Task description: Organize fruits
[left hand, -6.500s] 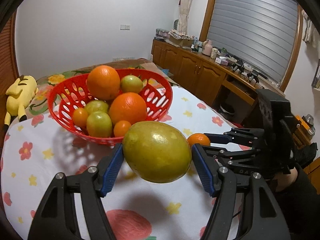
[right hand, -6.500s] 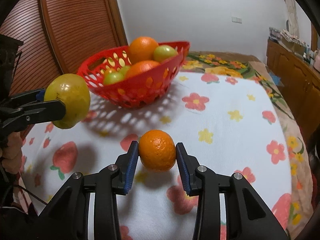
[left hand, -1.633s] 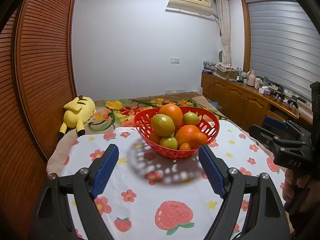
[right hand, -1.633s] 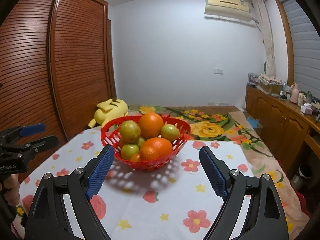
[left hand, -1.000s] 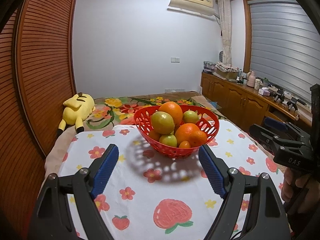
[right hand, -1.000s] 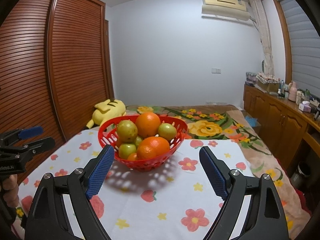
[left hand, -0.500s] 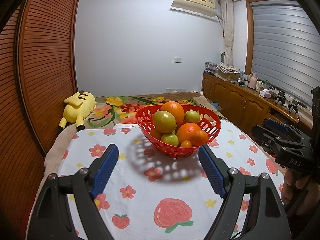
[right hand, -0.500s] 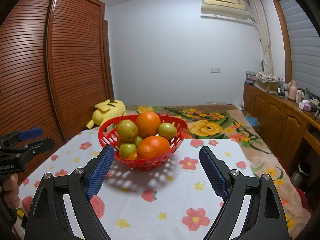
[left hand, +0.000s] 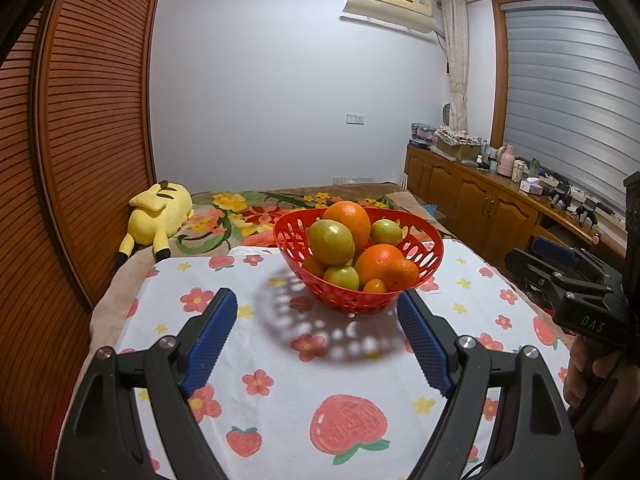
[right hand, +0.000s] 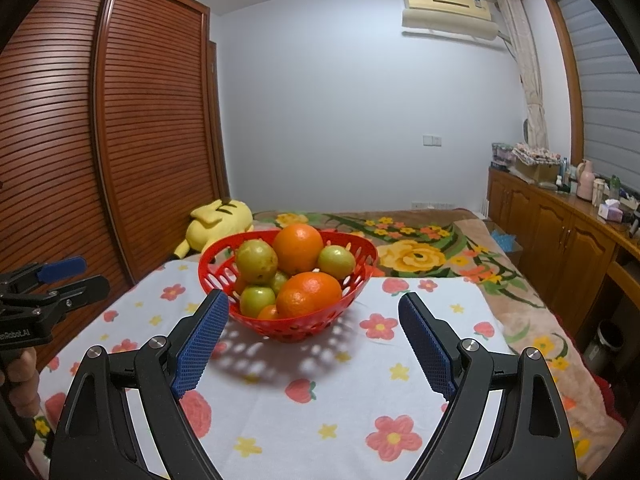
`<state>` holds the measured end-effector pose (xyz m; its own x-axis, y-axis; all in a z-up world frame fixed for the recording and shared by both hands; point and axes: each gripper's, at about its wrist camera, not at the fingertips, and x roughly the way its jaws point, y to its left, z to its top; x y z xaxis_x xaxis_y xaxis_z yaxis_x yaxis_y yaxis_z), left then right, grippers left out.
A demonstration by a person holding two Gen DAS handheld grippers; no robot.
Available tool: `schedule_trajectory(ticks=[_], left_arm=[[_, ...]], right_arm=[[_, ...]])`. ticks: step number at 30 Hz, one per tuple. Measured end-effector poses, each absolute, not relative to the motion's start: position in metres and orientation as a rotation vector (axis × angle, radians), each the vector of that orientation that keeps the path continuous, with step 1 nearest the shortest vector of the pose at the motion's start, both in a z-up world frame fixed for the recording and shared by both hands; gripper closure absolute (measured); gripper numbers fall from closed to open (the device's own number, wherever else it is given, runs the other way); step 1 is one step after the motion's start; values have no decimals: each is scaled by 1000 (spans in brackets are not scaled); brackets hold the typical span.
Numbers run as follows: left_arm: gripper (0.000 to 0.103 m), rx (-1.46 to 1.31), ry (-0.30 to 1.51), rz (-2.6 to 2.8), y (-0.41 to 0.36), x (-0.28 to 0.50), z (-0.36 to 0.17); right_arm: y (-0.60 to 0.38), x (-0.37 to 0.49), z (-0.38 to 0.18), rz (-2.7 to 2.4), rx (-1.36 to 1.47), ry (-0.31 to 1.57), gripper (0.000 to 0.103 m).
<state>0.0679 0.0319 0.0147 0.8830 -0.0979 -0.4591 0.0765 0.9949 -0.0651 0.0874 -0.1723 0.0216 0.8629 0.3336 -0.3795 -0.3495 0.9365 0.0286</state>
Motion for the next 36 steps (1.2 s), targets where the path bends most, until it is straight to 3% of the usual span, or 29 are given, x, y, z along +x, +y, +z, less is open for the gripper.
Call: schedule_trajectory(ticks=[36], left_arm=[[19, -44, 474, -96, 32, 64, 17]], right_arm=[[-172, 86, 21, 358, -38, 392, 14]])
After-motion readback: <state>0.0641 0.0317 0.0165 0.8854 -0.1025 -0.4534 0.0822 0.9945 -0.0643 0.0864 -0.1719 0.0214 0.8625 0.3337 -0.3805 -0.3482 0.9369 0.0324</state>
